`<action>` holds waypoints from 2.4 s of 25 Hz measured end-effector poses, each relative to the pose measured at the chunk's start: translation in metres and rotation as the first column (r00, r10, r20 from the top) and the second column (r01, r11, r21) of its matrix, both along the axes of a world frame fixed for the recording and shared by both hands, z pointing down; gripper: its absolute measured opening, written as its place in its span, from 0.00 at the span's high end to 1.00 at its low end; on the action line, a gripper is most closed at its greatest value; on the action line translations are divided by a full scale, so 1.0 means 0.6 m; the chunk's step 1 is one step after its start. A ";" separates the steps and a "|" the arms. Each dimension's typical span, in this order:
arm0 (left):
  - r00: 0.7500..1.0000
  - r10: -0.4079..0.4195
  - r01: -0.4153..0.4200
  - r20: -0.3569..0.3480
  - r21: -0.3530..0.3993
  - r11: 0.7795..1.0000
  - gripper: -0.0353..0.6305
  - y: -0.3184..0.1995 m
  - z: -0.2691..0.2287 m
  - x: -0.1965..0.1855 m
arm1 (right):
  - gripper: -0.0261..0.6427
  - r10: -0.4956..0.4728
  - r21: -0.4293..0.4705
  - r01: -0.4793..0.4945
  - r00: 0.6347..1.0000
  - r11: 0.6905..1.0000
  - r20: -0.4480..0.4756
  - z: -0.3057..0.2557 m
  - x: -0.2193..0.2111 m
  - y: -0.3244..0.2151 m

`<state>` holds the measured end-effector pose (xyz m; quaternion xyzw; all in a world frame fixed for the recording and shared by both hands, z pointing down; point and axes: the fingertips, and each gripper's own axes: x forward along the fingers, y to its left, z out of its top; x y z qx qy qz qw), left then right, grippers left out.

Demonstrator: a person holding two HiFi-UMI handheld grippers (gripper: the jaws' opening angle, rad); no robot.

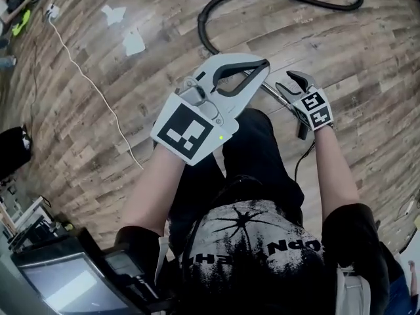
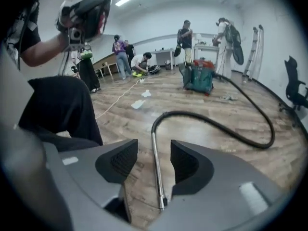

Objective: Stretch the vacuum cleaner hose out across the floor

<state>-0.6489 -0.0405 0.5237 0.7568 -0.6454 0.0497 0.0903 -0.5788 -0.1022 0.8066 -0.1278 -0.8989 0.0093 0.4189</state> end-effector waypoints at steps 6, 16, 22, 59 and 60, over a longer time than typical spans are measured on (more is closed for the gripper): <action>0.999 0.002 0.000 0.042 -0.047 0.999 0.95 -0.005 0.129 0.008 | 0.60 -0.025 -0.012 0.023 0.980 1.000 -0.198 0.321 0.043 0.003; 0.995 -0.091 0.082 -0.039 -0.191 0.978 0.95 0.052 0.249 0.033 | 0.59 -0.088 -0.011 0.092 0.905 0.996 -0.415 0.576 0.059 0.020; 0.989 -0.144 0.129 -0.036 -0.268 0.955 0.95 0.112 0.299 0.057 | 0.70 -0.046 0.043 0.073 0.891 0.996 -0.451 0.612 0.049 0.025; 0.395 -0.611 0.336 -0.686 -0.511 0.791 0.73 0.079 0.691 -0.039 | 0.70 -0.113 0.132 0.211 0.844 0.969 -0.524 0.450 0.075 -0.006; 0.350 -0.610 0.327 -0.711 -0.517 0.791 0.71 0.071 0.712 -0.033 | 0.70 -0.110 0.131 0.212 0.835 0.968 -0.539 0.440 0.081 -0.007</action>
